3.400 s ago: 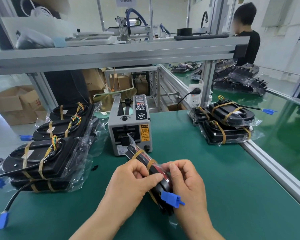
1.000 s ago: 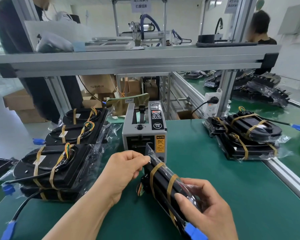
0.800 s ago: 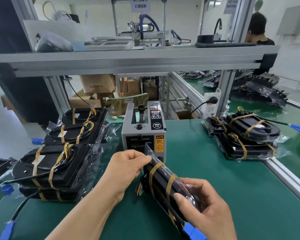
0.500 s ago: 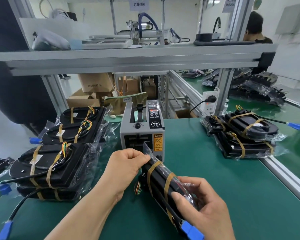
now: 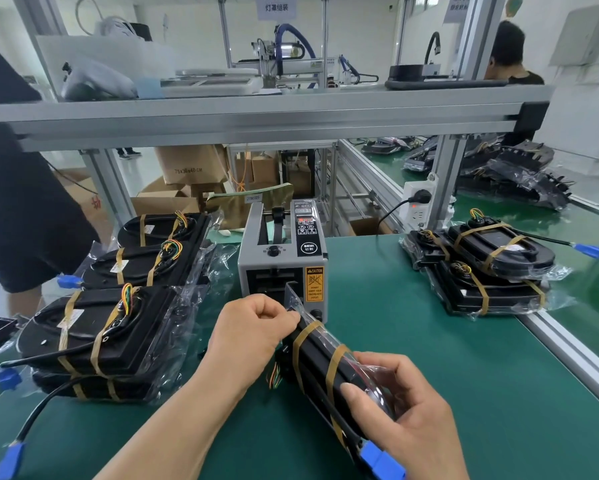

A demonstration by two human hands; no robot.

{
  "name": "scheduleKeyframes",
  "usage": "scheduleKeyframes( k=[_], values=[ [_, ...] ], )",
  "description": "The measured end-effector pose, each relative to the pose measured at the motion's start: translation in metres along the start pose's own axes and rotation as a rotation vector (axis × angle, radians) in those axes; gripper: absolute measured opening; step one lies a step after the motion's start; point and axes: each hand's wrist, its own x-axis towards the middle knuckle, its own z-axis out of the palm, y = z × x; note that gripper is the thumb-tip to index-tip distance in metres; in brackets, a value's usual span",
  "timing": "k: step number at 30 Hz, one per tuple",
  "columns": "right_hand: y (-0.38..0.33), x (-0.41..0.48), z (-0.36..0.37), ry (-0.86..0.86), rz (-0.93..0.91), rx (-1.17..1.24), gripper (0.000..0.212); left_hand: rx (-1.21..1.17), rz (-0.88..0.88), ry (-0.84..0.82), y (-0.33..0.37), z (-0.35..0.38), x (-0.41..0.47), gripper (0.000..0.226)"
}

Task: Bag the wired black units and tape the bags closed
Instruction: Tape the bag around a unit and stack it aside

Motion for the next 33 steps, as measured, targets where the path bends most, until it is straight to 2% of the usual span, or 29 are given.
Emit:
scheduleKeyframes(
  k=[5,8,12,16,20,23,27,30,33],
  values=[
    [-0.003,-0.001,0.001,0.002,-0.002,-0.011,0.037,-0.059,-0.063,0.02,-0.002,0.0,-0.001,0.027],
    [-0.004,-0.002,0.002,-0.005,0.0,-0.017,0.037,-0.177,-0.135,-0.017,-0.003,0.004,-0.001,0.015],
    [-0.006,-0.004,0.002,-0.01,-0.002,-0.034,0.039,-0.304,-0.232,-0.013,-0.004,0.003,0.003,0.027],
    [-0.008,-0.003,0.001,-0.003,0.011,-0.036,0.038,-0.34,-0.227,-0.027,-0.005,0.004,0.003,0.027],
    [-0.01,-0.001,0.0,0.002,0.03,-0.032,0.036,-0.336,-0.205,-0.069,-0.007,0.007,-0.002,0.016],
    [-0.011,0.001,-0.003,0.004,0.054,-0.016,0.033,-0.378,-0.199,-0.111,-0.009,0.007,-0.005,0.019],
    [-0.019,0.005,-0.01,-0.071,0.123,-0.035,0.033,-0.443,-0.279,-0.111,-0.011,0.003,-0.003,0.002],
    [-0.031,0.015,-0.015,-0.176,0.183,-0.109,0.032,-0.444,-0.281,-0.097,-0.012,0.001,-0.001,0.008],
    [-0.047,0.035,-0.023,-0.276,0.236,-0.3,0.025,-0.392,-0.227,-0.066,-0.013,0.002,-0.002,0.012]
  ],
)
